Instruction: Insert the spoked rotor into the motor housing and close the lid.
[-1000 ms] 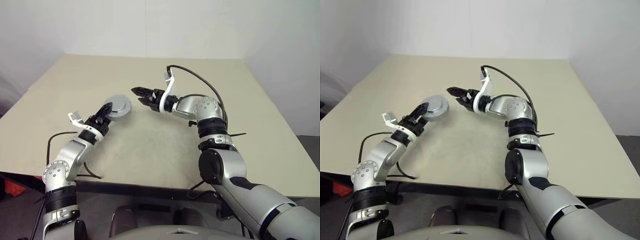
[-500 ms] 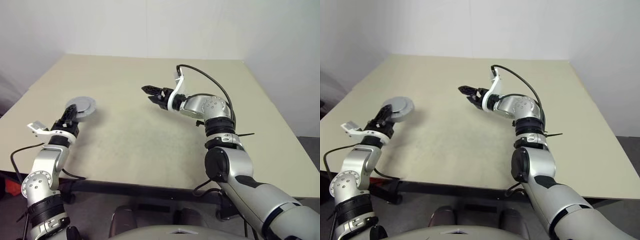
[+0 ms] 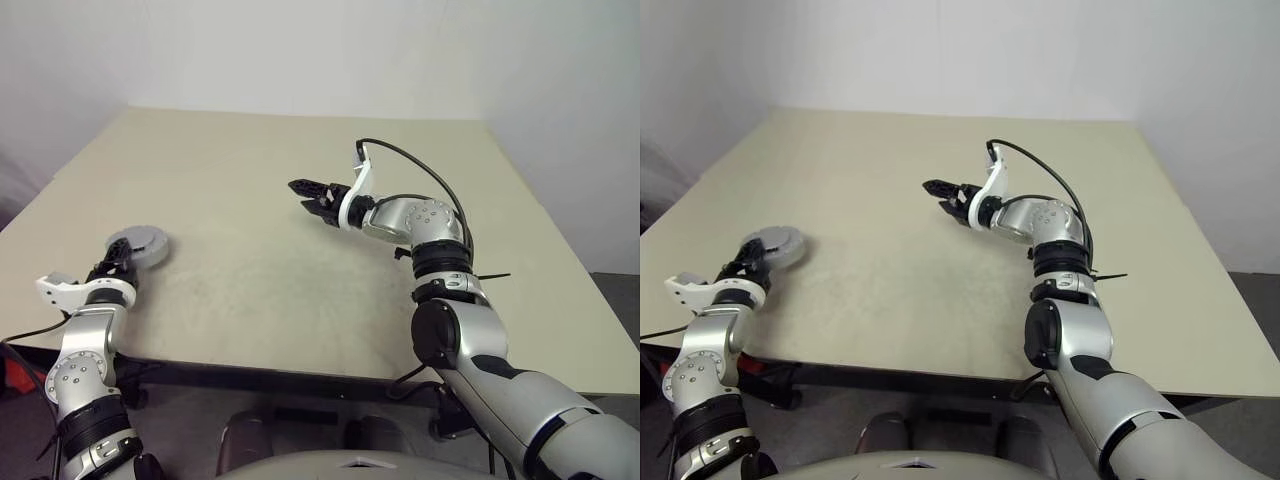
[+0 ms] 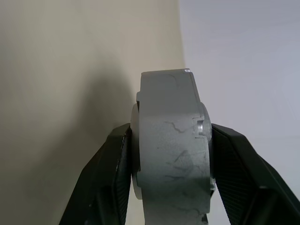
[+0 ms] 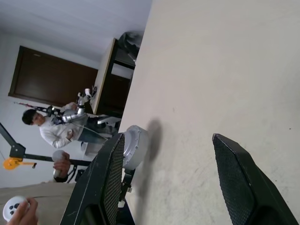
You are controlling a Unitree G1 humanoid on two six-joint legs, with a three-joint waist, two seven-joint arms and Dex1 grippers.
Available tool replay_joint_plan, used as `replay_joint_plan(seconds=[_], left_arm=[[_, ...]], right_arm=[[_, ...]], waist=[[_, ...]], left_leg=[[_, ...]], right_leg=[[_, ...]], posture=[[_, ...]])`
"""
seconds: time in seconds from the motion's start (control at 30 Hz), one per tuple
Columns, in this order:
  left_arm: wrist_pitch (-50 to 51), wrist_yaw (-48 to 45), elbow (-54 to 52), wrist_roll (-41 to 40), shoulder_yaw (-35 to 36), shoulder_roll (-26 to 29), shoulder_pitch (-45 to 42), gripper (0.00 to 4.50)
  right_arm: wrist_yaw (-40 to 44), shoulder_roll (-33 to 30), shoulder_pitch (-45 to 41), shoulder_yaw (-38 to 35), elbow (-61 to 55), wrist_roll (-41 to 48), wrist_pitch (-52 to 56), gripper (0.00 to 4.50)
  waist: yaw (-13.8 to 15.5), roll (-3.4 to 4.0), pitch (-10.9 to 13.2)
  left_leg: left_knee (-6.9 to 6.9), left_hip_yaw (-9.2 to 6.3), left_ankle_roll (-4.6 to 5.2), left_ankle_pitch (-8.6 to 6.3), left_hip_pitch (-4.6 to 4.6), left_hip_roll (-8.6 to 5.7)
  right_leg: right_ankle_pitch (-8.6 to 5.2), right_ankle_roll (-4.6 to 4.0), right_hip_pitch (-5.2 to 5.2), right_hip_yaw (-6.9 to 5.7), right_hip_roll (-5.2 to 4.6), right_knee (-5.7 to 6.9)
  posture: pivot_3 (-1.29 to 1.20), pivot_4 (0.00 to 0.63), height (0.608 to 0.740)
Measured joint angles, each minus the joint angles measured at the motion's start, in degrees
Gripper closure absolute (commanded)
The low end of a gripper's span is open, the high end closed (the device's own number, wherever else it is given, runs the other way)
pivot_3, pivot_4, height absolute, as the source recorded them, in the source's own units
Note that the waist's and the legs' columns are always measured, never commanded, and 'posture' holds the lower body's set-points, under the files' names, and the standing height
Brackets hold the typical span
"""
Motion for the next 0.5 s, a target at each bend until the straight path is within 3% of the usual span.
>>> replay_joint_plan(seconds=[0.47,0.5], left_arm=[[-0.8,5.0,2.3,1.3,2.2,-1.1,-2.1,2.39],[-0.8,5.1,2.4,1.3,2.3,-1.1,-2.2,2.04]], right_arm=[[-0.1,0.5,0.0,0.1,0.0,-0.1,-0.5,1.14],[-0.1,0.5,0.0,0.1,0.0,-0.1,-0.5,1.12]], waist=[[0.0,-0.08,0.0],[0.0,-0.08,0.0]], left_leg=[[0.02,-0.01,-0.03,0.02,0.11,0.01],[0.02,-0.02,-0.03,0.02,0.12,0.01]], right_leg=[[-0.05,-0.07,0.16,-0.01,0.0,0.03],[-0.05,-0.07,0.19,-0.01,0.0,0.04]], posture=[[0.0,0.0,0.74],[0.0,0.0,0.74]])
